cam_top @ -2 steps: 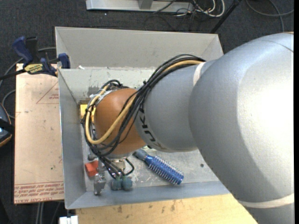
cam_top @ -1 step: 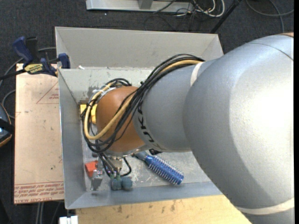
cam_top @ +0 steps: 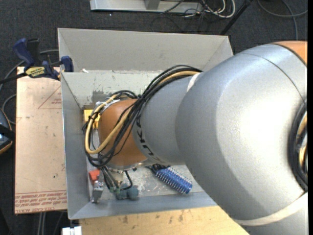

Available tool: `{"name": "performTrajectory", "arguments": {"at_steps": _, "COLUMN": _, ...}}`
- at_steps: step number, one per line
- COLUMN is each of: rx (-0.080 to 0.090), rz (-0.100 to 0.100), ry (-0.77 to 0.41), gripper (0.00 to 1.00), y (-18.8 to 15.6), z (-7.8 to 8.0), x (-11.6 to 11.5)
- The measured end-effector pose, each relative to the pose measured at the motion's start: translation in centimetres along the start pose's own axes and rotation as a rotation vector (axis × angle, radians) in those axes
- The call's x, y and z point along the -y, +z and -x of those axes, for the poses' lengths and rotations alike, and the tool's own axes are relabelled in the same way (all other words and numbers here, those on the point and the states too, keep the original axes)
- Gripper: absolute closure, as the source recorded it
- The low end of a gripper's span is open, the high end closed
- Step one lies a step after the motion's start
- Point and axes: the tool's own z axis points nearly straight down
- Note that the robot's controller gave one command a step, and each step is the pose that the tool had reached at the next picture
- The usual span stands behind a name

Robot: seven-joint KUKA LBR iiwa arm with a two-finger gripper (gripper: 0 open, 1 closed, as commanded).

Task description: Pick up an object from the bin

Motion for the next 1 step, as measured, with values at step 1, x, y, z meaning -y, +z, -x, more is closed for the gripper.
{"name": "performTrajectory", "arguments": {"at_steps": 1, "rx": -0.008, "rz": -0.005, "ry": 0.001, "gripper": 0.00, "y": -0.17, "z": 0.20, "x": -0.12}}
